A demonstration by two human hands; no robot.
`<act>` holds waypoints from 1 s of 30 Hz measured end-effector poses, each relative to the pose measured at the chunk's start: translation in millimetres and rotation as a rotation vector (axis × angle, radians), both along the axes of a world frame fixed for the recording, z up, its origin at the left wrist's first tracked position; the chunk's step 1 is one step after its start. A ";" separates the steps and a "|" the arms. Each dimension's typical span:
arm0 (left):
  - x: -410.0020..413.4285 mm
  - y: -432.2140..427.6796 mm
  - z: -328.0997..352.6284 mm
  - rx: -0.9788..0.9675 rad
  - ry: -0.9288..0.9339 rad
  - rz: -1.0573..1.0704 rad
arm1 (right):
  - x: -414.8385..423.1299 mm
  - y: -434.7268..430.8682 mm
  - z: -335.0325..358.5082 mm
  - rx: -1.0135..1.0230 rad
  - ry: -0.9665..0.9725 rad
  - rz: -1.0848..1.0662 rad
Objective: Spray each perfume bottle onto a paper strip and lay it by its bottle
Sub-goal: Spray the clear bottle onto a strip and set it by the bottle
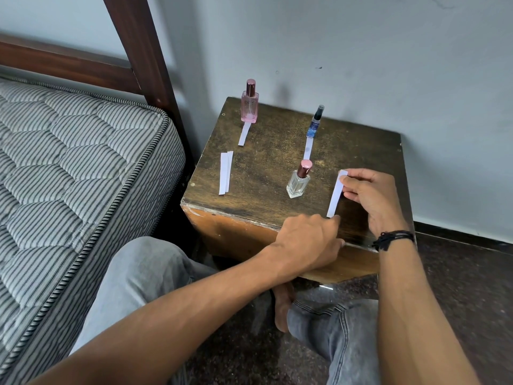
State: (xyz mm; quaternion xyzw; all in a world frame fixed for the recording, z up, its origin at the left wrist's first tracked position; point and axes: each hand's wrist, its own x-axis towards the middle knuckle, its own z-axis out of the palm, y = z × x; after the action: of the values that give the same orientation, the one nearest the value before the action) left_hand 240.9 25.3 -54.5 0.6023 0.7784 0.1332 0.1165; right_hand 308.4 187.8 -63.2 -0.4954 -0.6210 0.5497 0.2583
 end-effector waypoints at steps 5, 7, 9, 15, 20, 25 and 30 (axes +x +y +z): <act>2.1 -4.1 5.0 0.042 -0.047 -0.007 | 2.9 2.4 -0.8 -0.008 0.002 -0.010; 1.3 -4.4 7.1 0.074 -0.067 -0.002 | 4.9 4.2 -1.3 -0.010 0.004 -0.011; -0.8 -4.4 7.9 0.097 -0.096 0.007 | 7.2 6.7 -1.8 -0.018 0.010 -0.012; -7.0 -2.4 6.2 0.125 -0.219 0.092 | 10.9 11.5 0.3 -0.048 0.104 -0.084; -8.1 0.0 3.7 0.058 -0.325 0.116 | 17.6 13.2 5.3 -0.026 0.158 -0.120; -6.0 2.4 0.9 0.084 -0.294 0.070 | 26.3 17.1 5.9 0.013 0.161 -0.107; -6.3 2.5 1.8 0.259 -0.279 0.012 | 35.4 27.9 -0.3 0.066 0.096 -0.103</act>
State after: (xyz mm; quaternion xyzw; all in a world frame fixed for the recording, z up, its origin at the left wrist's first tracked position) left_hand 234.6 27.8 -52.7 0.5832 0.7347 0.3152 0.1438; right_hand 343.8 215.7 -63.5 -0.4912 -0.5995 0.5377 0.3320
